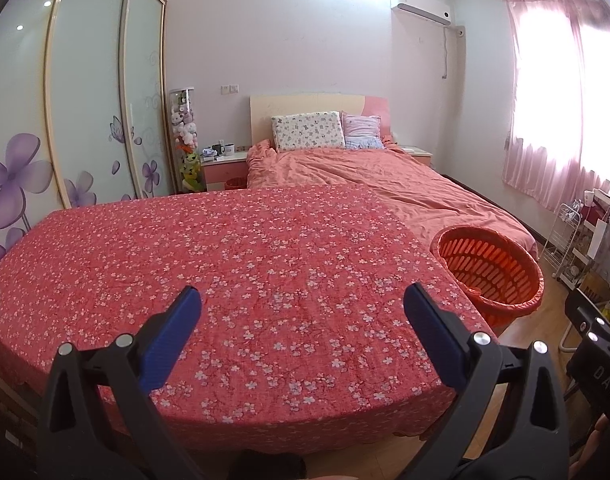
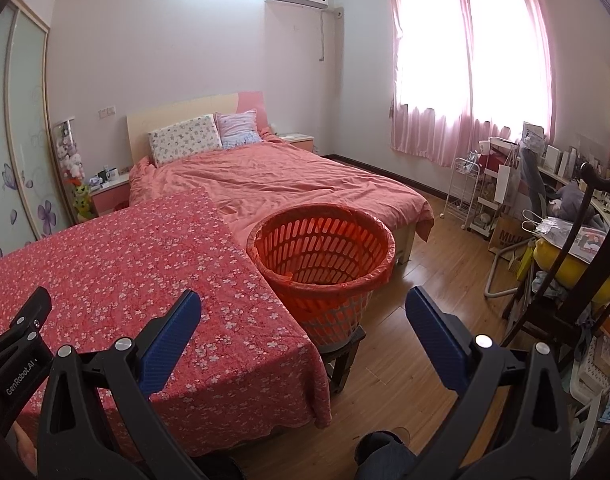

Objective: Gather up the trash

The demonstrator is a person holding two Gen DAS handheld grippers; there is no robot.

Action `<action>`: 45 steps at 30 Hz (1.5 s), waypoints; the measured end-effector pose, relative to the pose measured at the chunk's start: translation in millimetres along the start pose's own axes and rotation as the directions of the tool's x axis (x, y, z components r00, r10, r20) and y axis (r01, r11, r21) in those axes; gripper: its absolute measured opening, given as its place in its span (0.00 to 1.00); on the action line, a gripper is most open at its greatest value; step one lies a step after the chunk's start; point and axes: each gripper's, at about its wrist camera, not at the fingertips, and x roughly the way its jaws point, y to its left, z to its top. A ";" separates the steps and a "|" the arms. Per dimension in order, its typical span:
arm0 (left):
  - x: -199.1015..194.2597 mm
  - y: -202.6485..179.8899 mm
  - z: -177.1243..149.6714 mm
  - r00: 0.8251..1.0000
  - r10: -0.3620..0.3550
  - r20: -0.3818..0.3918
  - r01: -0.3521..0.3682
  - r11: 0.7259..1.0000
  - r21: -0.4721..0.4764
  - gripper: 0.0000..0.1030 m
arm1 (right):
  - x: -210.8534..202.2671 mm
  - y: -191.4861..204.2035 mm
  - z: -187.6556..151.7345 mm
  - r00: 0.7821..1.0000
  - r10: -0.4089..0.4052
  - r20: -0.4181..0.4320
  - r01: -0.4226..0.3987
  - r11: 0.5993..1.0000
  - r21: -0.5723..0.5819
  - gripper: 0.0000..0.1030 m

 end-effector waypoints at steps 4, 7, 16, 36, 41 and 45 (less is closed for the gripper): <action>0.4 -1.3 0.3 1.000 0.000 -0.001 0.000 1.000 -0.001 0.96 | 0.2 1.1 0.1 1.000 0.000 -0.001 0.000 1.000 -0.001 0.98; 0.4 -1.4 -0.2 1.000 0.001 -0.002 -0.001 1.000 0.001 0.96 | 1.3 1.3 -0.3 1.000 0.002 -0.006 -0.002 1.000 -0.002 0.98; 2.7 -2.0 -2.2 1.000 0.000 -0.011 0.000 1.000 0.001 0.96 | 3.6 0.2 -0.5 1.000 0.005 -0.015 -0.005 1.000 0.000 0.98; 4.2 -0.7 -3.2 1.000 0.005 -0.014 -0.005 1.000 0.003 0.96 | 5.1 3.5 -3.4 1.000 0.009 -0.020 -0.009 1.000 -0.001 0.98; 5.1 0.7 -4.3 1.000 0.006 -0.020 -0.006 1.000 0.005 0.96 | 7.2 5.4 -4.7 1.000 0.014 -0.027 -0.014 1.000 -0.002 0.98; 6.3 2.3 -3.8 1.000 0.008 -0.023 -0.008 1.000 0.005 0.96 | 7.6 5.5 -4.7 0.999 0.017 -0.030 -0.017 1.000 -0.004 0.98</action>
